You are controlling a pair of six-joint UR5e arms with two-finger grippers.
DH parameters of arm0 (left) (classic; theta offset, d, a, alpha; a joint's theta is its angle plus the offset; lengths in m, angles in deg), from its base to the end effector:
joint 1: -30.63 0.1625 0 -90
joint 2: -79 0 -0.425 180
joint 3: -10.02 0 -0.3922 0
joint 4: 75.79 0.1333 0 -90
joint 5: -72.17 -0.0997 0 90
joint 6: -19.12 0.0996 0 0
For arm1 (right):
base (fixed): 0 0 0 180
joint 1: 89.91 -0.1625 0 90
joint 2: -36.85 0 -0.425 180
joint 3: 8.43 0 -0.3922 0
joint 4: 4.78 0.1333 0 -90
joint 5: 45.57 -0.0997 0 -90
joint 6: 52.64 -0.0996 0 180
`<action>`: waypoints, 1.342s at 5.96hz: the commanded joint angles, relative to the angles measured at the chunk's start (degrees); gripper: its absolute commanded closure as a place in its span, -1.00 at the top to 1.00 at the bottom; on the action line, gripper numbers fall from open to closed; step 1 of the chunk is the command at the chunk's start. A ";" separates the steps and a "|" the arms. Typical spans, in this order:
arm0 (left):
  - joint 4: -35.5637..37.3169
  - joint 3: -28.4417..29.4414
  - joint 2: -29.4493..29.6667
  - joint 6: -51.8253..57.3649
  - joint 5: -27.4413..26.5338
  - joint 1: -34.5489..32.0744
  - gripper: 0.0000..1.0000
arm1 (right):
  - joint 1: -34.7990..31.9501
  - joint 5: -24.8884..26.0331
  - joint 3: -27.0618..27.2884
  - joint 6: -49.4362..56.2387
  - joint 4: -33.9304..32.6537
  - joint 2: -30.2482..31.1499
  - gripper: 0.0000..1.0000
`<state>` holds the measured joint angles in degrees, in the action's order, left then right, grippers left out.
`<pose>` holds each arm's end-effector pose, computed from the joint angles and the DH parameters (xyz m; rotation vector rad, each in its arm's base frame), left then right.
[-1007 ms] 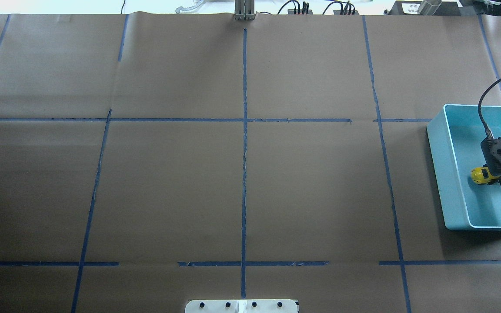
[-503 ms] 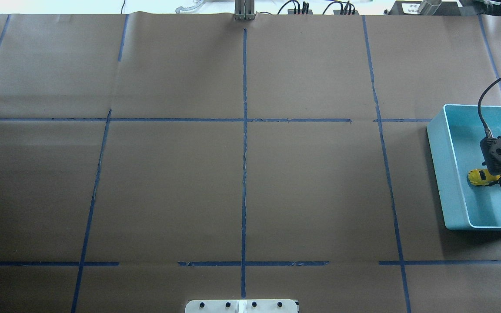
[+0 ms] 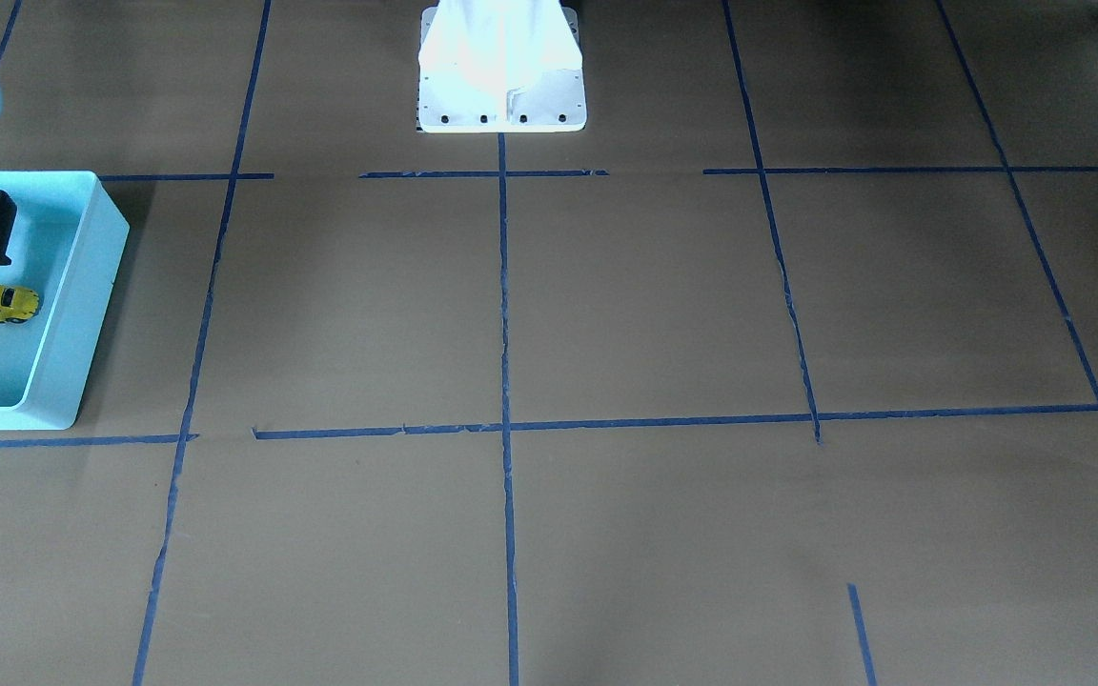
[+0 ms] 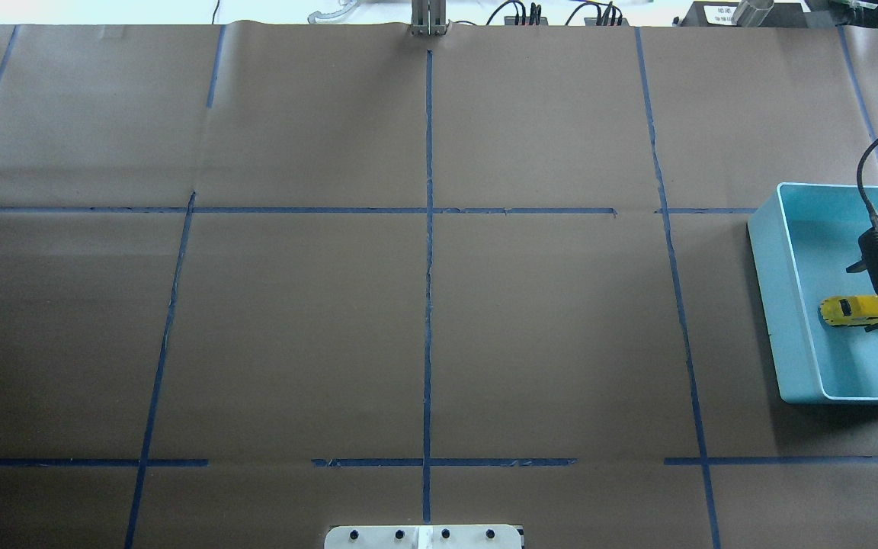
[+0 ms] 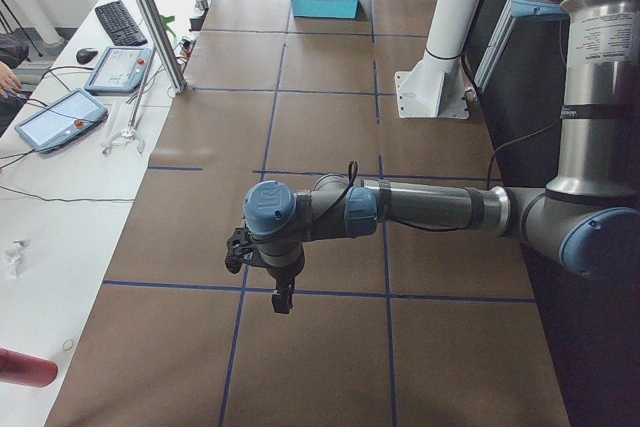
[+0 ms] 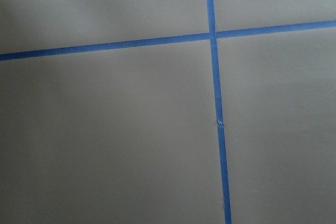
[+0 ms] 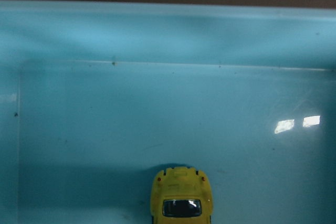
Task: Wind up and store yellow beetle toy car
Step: 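Open the right gripper and lift it out of the bin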
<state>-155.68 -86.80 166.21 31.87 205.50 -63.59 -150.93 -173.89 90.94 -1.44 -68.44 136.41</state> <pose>-0.0988 -0.4560 0.6420 0.0116 0.7625 0.1015 -0.1533 -0.4244 0.6091 0.6148 -0.6176 -1.4716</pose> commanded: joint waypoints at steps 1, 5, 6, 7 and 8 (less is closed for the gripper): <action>0.00 0.05 0.15 0.00 0.00 0.00 1.00 | -7.49 -6.39 1.53 -0.05 -4.67 0.19 1.00; -0.09 0.84 0.41 0.00 -0.09 0.00 1.00 | -25.00 -6.51 3.98 -21.56 -38.80 -5.33 1.00; -0.09 0.76 0.50 0.00 -0.09 0.00 1.00 | -27.02 -5.55 3.65 -26.98 -39.08 -4.56 1.00; -0.09 0.67 0.59 0.00 -0.09 0.00 1.00 | -33.65 -5.54 3.82 -36.08 -38.90 -2.55 1.00; -0.09 0.67 0.59 0.00 -0.09 0.00 1.00 | -34.50 -4.15 4.25 -44.00 -38.90 -2.18 1.00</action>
<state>-155.77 -86.10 166.76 31.87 205.41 -63.59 -183.17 -179.06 94.85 -37.39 -107.30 133.50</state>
